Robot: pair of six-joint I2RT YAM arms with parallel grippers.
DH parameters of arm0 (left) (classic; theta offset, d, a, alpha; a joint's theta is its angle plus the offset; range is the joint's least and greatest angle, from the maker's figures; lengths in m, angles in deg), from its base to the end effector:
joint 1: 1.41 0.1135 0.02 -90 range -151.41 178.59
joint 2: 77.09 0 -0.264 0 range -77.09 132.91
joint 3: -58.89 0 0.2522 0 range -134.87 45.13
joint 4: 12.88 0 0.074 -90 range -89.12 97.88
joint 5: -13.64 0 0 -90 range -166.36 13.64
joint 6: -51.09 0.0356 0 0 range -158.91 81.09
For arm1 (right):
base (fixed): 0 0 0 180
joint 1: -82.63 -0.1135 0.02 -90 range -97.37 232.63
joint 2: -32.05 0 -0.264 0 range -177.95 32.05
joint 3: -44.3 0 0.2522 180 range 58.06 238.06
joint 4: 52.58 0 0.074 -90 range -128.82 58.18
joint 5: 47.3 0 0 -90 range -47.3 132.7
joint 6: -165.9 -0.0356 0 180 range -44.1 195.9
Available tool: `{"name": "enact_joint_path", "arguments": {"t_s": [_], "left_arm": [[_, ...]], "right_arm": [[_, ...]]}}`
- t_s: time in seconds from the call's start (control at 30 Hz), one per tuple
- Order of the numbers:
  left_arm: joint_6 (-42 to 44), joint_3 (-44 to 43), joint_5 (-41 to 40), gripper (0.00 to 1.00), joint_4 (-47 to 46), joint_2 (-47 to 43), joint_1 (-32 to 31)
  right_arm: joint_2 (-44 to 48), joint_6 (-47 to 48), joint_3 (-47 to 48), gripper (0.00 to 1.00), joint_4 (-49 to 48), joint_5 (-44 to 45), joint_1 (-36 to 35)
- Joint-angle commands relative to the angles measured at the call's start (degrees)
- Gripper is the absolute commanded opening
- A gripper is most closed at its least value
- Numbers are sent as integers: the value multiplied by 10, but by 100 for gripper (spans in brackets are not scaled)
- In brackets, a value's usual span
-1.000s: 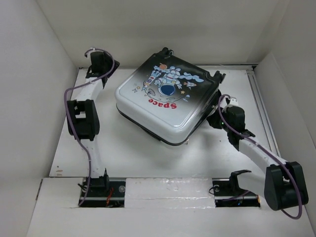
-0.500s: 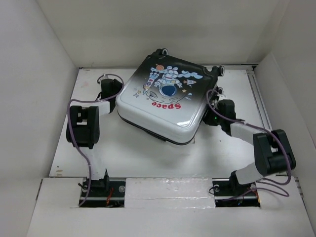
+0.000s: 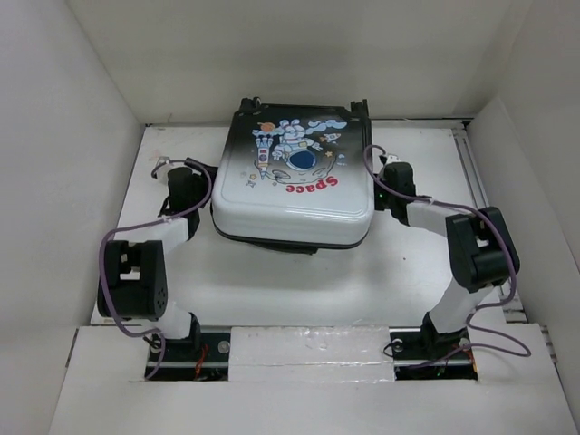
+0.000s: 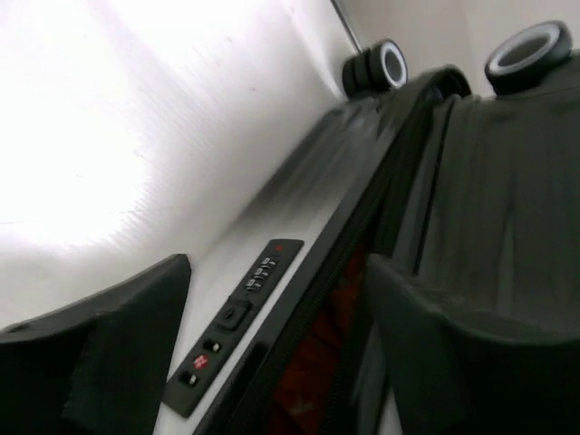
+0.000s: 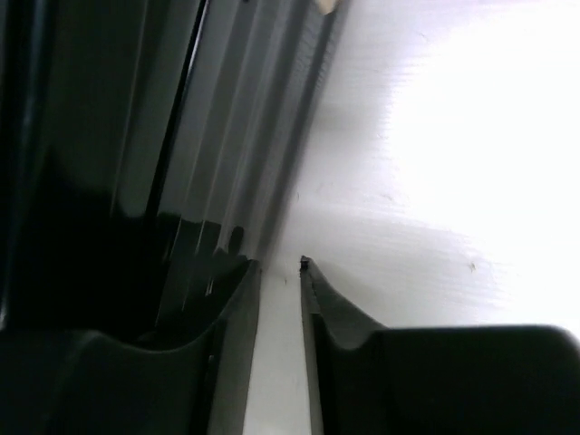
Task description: Pack the luggage
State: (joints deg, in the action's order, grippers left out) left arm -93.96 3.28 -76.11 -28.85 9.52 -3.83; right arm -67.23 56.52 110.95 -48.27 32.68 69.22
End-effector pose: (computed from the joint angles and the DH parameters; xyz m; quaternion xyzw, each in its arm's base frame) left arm 0.3261 -0.0139 0.2187 -0.3506 0.7119 -0.2941 0.5328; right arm 0.3508 0.0900 0.1725 0.0075 0.8921 0.2006 0.4048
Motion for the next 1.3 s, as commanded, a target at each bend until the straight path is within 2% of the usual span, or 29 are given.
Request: {"name": "enact_joint_path", "arguments": {"t_s": [0.0,0.07,0.23,0.3,0.4,0.43,0.47,0.5,0.53,0.57,0.6,0.67,0.7,0.77,0.8,0.87,0.9,0.97,1.0,1.1,1.23,1.27], "left_arm": [[21,-45,7,79,19,-75,-17],[29,-80,-10,81,43,-98,-17],[42,-97,-81,85,81,-222,-17],[62,-91,-98,85,105,-264,-50],[101,-76,-91,79,115,-293,-88],[114,-55,-91,67,122,-302,-109],[125,-47,-117,61,142,-318,-168],[136,-37,-126,56,150,-325,-201],[161,-20,-138,52,159,-332,-235],[161,-14,-156,42,192,-344,-305],[171,-7,-186,40,205,-351,-338],[176,24,-208,38,226,-372,-399],[168,39,-232,35,226,-400,-457],[145,76,-257,35,245,-420,-503],[130,86,-268,35,265,-426,-537],[90,112,-275,33,265,-419,-560],[59,133,-275,33,265,-401,-577],[38,154,-275,32,260,-388,-589],[22,160,-275,29,260,-388,-595],[2,187,-289,29,234,-395,-619],[-26,215,-294,46,226,-393,-619],[-34,215,-300,54,226,-385,-619]], "right_arm": [[74,-46,3,33,-95,-91,-30],[115,-46,-22,39,-87,-85,-23],[175,-33,-68,47,-58,-90,9],[202,-33,-105,48,-58,-91,20],[236,-39,-164,46,-64,-102,25],[271,-39,-181,40,-65,-102,30],[293,-39,-199,37,-71,-102,30],[318,-33,-235,34,-71,-102,30],[370,-26,-251,25,-71,-94,30],[398,-21,-265,20,-59,-86,30],[426,-13,-285,17,-31,-86,30],[503,-5,-308,15,-23,-92,30],[524,4,-320,19,-17,-117,23],[566,15,-348,27,-17,-141,13],[574,21,-360,29,-26,-151,8],[581,14,-399,32,-75,-159,2],[581,14,-421,33,-131,-164,2],[564,25,-415,33,-138,-158,2],[538,33,-408,33,-138,-169,2],[497,39,-397,35,-172,-212,2],[421,63,-384,44,-229,-233,2],[404,63,-384,46,-244,-240,2]]}}
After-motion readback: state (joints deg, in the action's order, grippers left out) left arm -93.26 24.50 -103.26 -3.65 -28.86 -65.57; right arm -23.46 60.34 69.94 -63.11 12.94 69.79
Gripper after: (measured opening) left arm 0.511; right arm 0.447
